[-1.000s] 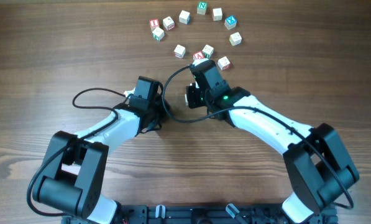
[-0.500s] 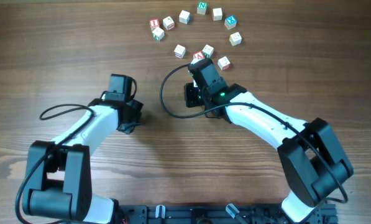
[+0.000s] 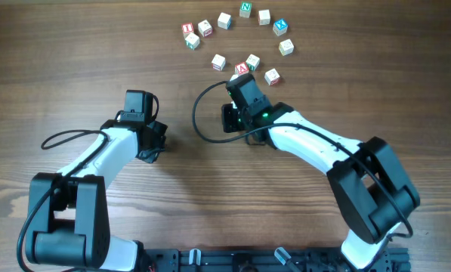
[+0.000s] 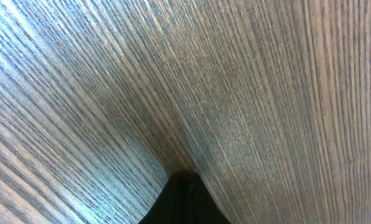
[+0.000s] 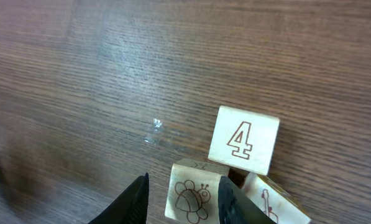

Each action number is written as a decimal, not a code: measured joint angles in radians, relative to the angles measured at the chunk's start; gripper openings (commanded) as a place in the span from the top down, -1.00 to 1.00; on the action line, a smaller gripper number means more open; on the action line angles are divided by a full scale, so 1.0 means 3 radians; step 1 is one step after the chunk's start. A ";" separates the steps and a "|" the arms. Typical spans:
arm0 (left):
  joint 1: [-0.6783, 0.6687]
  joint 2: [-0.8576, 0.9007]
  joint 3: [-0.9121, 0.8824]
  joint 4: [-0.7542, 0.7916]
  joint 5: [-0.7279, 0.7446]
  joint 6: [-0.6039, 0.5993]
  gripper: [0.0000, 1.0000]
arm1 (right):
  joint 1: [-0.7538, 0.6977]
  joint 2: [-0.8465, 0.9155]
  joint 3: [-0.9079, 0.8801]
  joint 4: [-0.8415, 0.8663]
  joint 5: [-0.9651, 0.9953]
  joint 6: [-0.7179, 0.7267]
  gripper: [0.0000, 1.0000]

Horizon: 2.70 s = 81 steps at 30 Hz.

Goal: Form a circle

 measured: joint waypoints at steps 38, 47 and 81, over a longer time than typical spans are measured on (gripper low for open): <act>0.0001 -0.0003 0.0006 -0.0031 -0.0112 0.0000 0.91 | 0.0000 0.0018 0.0006 -0.0038 0.0064 0.0022 0.15; 0.0001 -0.0003 0.0006 -0.0031 -0.0113 0.0000 0.91 | 0.0000 0.0018 0.0006 -0.0038 0.0064 0.0022 0.11; 0.0001 -0.0003 0.0013 -0.0067 -0.0149 0.0000 0.92 | 0.0000 0.0084 0.0327 -0.0343 -0.0135 -0.0217 -0.06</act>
